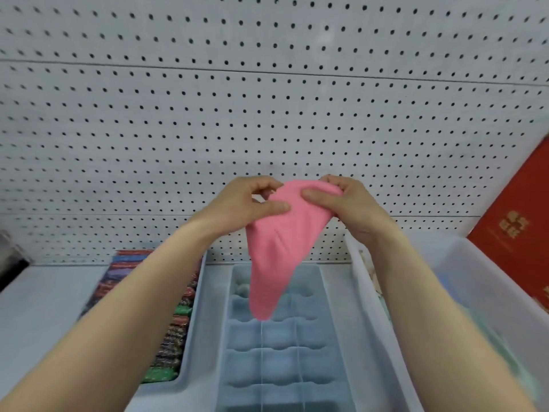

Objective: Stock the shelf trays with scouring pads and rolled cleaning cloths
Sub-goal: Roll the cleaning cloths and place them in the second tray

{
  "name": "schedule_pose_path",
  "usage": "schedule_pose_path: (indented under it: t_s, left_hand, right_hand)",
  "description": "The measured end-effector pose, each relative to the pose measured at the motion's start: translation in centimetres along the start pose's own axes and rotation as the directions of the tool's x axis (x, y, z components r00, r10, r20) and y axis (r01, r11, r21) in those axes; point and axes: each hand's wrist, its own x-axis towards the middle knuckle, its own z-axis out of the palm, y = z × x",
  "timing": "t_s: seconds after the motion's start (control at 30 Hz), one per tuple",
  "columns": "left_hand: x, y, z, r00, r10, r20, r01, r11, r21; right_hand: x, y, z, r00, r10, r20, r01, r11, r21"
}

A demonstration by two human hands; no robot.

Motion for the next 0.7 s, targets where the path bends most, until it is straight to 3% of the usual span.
schedule_pose_path:
  t_s: [0.1, 0.23, 0.4, 0.47, 0.53, 0.6, 0.7]
  left_hand:
    - [-1.3, -1.7, -2.5, 0.996, -0.07, 0.053, 0.063, 0.99, 0.124]
    - [-2.3, -3.6, -4.4, 0.99, -0.098, -0.098, 0.101, 0.995, 0.018]
    - [-3.2, -4.3, -5.3, 0.97, -0.137, -0.202, 0.149, 0.988, 0.049]
    - [-3.8, -4.1, -5.5, 0.959, -0.142, -0.245, 0.126, 0.989, -0.08]
    - [-4.2, -3.4, -5.8, 0.956, -0.162, -0.245, 0.08, 0.947, -0.311]
    - [-4.1, -2.5, -6.0, 0.953, -0.188, -0.237, 0.07, 0.9, -0.431]
    - [-3.3, -1.6, -5.3, 0.909, -0.316, -0.272, 0.164, 0.871, -0.463]
  right_hand:
    - [0.6, -0.5, 0.1, 0.997, 0.006, -0.076, 0.002, 0.994, 0.111]
    - [0.6, -0.9, -0.7, 0.994, -0.089, -0.06, 0.091, 0.995, 0.04]
    - [-0.1, -2.0, -1.4, 0.994, -0.101, -0.042, 0.101, 0.995, -0.001]
    - [-0.9, -2.5, -2.2, 0.992, -0.124, 0.02, 0.124, 0.992, -0.019]
    - [-1.6, -3.2, -2.5, 0.987, -0.14, 0.082, 0.133, 0.987, 0.087]
    - [-1.3, -3.3, -1.9, 0.992, -0.116, 0.05, 0.109, 0.985, 0.132]
    - [0.7, -1.7, -0.3, 0.976, -0.142, -0.164, 0.09, 0.953, -0.29]
